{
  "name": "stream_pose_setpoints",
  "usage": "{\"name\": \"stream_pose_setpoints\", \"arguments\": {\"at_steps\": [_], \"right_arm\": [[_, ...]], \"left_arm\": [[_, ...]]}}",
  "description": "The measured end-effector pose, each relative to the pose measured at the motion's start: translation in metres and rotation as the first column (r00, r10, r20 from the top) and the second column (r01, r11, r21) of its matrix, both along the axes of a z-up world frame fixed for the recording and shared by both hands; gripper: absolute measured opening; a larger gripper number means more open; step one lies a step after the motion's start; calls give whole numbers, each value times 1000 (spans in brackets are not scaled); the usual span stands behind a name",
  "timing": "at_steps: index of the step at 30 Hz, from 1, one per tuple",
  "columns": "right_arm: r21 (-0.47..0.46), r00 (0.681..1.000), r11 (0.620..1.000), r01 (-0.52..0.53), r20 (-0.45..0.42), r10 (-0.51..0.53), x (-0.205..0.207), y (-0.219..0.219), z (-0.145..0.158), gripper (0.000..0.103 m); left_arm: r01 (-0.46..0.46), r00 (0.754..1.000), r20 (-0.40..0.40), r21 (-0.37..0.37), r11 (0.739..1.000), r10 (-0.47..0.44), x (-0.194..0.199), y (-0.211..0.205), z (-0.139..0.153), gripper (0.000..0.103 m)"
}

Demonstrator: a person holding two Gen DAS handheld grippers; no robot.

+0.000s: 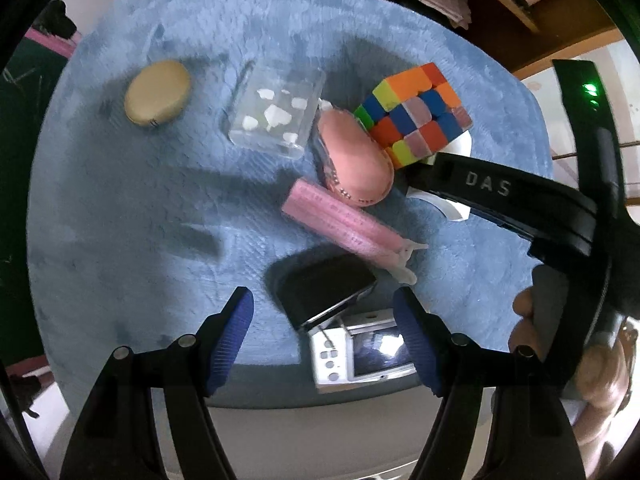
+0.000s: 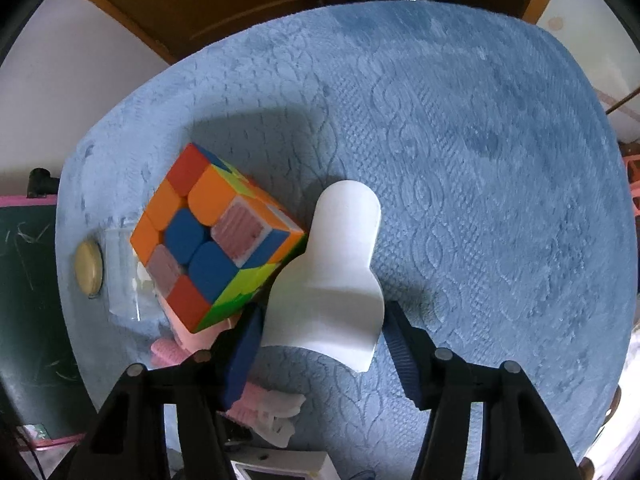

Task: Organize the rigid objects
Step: 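Reach left tool to black charger plug while right tool reaches white bottle-shaped object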

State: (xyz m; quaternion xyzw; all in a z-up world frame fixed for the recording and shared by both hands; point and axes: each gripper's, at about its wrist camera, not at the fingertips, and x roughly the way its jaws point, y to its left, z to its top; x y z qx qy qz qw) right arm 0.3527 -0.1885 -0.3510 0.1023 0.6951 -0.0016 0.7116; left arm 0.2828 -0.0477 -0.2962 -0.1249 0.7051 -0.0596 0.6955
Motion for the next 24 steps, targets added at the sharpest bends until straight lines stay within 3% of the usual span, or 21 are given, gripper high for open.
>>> {"name": "stream_pose_setpoints", "arguments": {"at_steps": [8, 17, 24], "right_arm": [[2, 1000, 1000, 18, -1, -18, -4, -17, 4, 61], [30, 999, 999, 44, -12, -43, -5, -34, 1, 61], [43, 999, 998, 46, -13, -46, -10, -48, 0, 61]], "left_arm": [[-80, 992, -95, -4, 997, 79, 8, -9, -19, 75], [-194, 963, -177, 67, 979, 203, 10, -2, -37, 75], [-228, 949, -202, 87, 970, 241, 11, -9, -51, 75]]}}
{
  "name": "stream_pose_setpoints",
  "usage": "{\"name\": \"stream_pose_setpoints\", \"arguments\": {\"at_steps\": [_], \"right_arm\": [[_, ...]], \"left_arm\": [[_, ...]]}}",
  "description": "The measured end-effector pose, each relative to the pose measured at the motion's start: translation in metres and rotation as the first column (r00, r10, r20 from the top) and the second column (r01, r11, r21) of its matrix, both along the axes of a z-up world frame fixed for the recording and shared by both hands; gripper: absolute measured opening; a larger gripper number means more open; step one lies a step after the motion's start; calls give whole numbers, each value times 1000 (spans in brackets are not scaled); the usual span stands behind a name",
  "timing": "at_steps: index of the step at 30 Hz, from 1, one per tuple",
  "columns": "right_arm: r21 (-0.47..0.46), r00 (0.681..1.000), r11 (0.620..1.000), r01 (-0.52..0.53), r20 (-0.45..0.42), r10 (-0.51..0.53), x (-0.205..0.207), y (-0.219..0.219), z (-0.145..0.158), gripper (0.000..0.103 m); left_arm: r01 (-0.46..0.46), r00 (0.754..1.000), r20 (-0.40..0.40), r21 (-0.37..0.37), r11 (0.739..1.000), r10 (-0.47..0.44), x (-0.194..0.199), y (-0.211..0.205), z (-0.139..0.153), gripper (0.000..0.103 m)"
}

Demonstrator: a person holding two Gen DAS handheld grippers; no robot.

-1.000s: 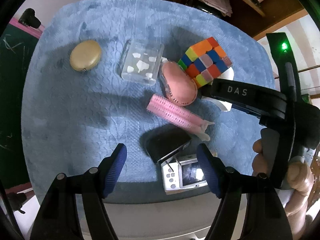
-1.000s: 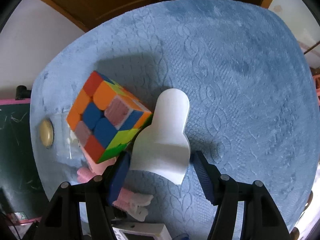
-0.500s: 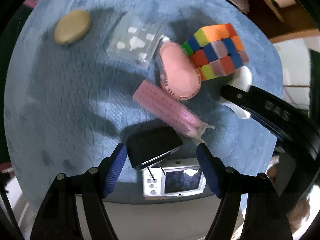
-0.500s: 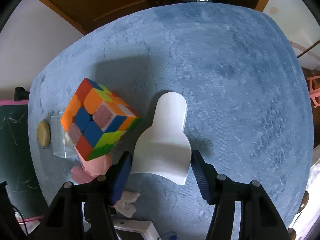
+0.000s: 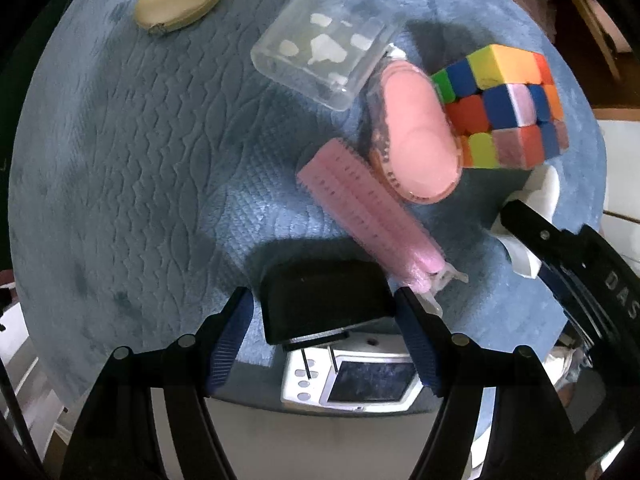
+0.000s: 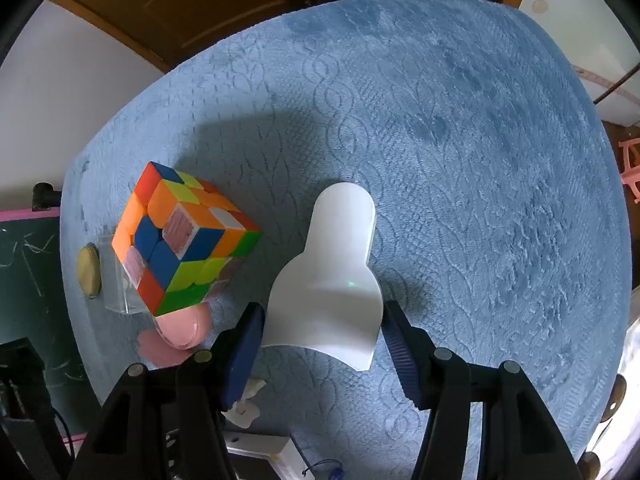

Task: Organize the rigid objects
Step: 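Reach left tool to black charger plug while right tool reaches white bottle-shaped object, then grasp black charger plug with left tool while right tool grasps white bottle-shaped object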

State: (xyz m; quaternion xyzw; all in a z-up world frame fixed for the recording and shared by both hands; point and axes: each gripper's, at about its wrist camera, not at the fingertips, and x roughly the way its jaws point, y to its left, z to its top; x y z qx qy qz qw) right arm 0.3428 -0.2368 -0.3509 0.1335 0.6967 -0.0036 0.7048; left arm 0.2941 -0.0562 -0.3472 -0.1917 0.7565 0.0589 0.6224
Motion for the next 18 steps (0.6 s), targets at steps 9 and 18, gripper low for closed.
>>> {"name": "stream_pose_setpoints", "arguments": {"at_steps": [9, 18], "right_arm": [[6, 1000, 1000, -2, -1, 2, 2, 1, -5, 61], [62, 1000, 998, 0, -1, 0, -8, -7, 1, 61]], "left_arm": [[-46, 999, 10, 14, 999, 46, -1, 7, -10, 68], [-53, 996, 77, 35, 998, 50, -17, 12, 11, 67]]}}
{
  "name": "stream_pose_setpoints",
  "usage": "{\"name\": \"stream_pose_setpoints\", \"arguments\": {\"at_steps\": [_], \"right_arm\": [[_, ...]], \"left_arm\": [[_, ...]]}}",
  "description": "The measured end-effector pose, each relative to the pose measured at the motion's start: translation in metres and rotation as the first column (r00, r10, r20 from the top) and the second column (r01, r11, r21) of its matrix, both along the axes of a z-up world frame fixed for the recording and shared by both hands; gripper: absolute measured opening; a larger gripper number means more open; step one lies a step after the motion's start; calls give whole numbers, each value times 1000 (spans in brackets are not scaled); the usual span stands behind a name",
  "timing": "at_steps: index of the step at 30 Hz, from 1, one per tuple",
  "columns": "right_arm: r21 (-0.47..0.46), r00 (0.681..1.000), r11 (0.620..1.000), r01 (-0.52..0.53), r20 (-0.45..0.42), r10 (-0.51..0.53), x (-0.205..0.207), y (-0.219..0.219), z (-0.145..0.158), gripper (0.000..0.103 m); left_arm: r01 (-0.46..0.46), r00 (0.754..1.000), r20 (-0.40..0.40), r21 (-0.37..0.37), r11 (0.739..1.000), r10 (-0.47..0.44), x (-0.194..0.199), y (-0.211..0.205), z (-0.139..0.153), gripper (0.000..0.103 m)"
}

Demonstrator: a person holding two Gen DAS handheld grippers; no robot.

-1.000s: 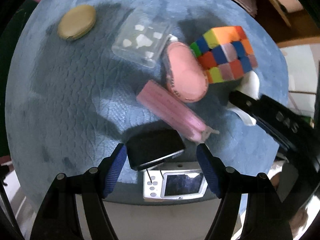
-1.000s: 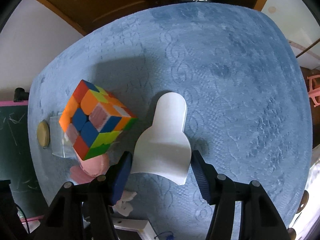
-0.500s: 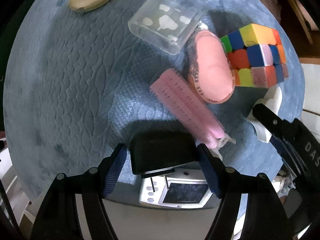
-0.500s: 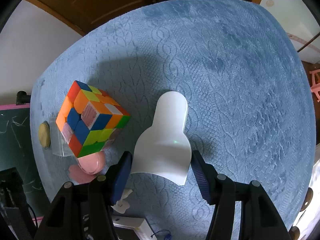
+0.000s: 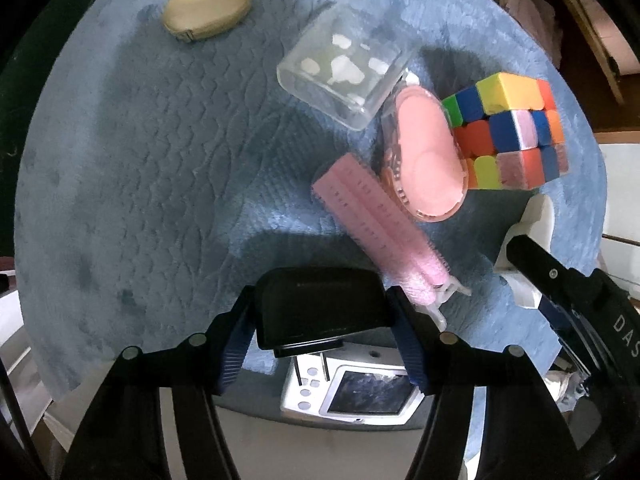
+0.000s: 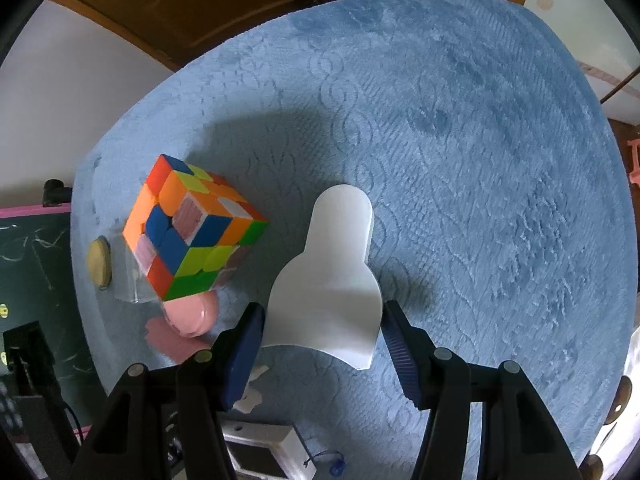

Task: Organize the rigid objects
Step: 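Grasp black charger plug with left tool while right tool grasps white bottle-shaped object, then carry black plug into white tray with left tool while right tool carries bottle-shaped object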

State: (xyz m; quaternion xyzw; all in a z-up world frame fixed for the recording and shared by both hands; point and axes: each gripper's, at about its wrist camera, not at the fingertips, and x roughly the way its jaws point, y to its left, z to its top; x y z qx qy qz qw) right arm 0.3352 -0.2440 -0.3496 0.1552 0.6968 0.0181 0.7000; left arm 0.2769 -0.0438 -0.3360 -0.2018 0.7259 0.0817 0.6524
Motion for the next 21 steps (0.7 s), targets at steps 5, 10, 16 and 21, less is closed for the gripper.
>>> {"name": "stream_pose_setpoints", "arguments": {"at_steps": [5, 10, 16, 21], "right_arm": [[42, 1000, 999, 11, 3, -12, -12, -11, 11, 60], [80, 999, 996, 24, 26, -26, -26, -13, 37, 60], [168, 999, 985, 23, 22, -27, -48, -19, 62, 20], [81, 999, 997, -3, 38, 0, -62, -12, 66, 20]], "left_arm": [[22, 999, 40, -19, 1000, -21, -7, 3, 23, 67], [68, 993, 96, -32, 997, -65, -16, 4, 56, 67], [138, 978, 161, -36, 990, -131, -34, 4, 92, 67], [160, 971, 182, -32, 987, -152, -36, 4, 106, 67]]}}
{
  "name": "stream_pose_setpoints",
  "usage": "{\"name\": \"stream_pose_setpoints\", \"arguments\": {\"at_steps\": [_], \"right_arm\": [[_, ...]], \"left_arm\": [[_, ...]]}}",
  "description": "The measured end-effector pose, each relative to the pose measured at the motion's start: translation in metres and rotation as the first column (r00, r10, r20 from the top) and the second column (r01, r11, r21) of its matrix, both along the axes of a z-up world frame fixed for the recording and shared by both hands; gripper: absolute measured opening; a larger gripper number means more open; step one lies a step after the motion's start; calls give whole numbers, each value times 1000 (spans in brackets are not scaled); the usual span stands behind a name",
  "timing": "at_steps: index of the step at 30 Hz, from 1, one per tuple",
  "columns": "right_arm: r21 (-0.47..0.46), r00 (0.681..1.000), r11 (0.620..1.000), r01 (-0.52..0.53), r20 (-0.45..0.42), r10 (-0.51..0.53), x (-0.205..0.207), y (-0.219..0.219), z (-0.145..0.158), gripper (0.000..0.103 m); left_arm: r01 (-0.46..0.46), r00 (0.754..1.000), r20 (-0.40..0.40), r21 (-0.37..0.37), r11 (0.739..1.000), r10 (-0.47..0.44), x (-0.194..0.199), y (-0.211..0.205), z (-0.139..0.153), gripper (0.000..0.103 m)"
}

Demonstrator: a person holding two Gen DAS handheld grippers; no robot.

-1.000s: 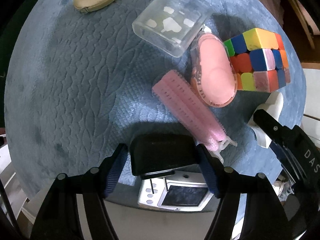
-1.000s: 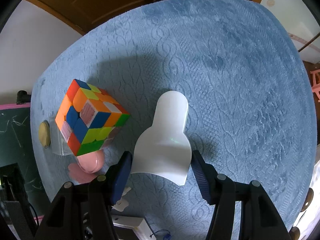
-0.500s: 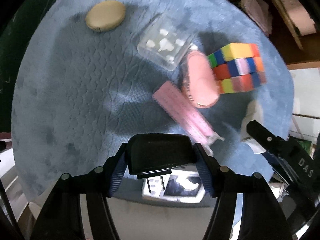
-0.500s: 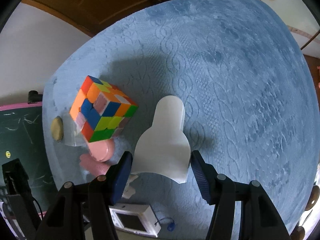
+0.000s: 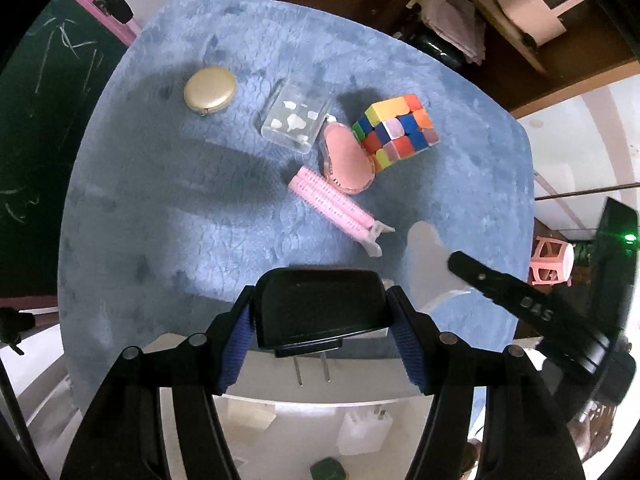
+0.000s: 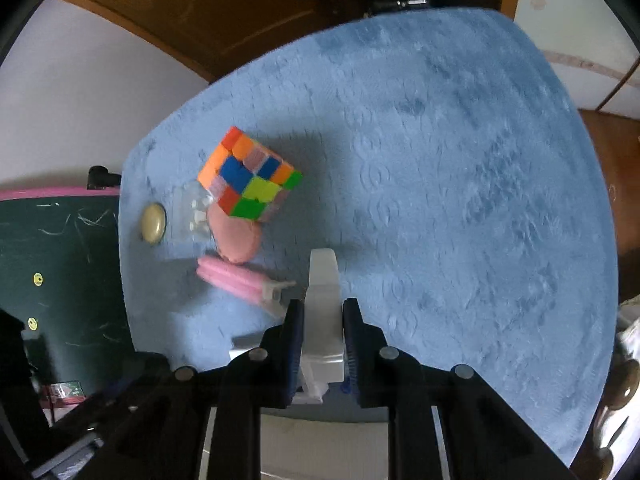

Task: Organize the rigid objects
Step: 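Carry black plug into white tray with left tool while right tool carries bottle-shaped object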

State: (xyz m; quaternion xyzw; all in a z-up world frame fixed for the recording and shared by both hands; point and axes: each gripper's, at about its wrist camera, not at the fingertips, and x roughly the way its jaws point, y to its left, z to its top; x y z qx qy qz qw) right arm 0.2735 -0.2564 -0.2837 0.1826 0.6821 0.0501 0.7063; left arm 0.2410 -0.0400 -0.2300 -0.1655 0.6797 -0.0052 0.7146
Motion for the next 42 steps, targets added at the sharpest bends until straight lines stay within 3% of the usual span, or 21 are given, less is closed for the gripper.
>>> {"name": "stream_pose_setpoints", "arguments": {"at_steps": [8, 14, 22, 26, 32, 42], "right_arm": [[16, 1000, 1000, 15, 25, -15, -17, 4, 14, 20], [55, 992, 998, -7, 123, 0, -48, 10, 71, 20], [70, 971, 996, -47, 238, 29, -103, 24, 141, 20], [75, 966, 996, -55, 257, 34, -133, 31, 156, 20], [64, 971, 996, -59, 236, 42, -180, 39, 152, 20], [15, 995, 999, -33, 99, 31, -245, 56, 85, 20]], "left_arm": [[62, 997, 37, -16, 998, -61, -20, -4, 19, 67], [145, 986, 83, -20, 989, -143, -44, -3, 46, 67], [275, 947, 167, 10, 961, -273, -83, -1, 83, 68], [338, 923, 187, 22, 941, -336, -105, -1, 89, 68], [429, 890, 160, 27, 903, -428, -134, -4, 72, 68], [513, 857, 75, -8, 859, -511, -167, -10, 19, 68]]}}
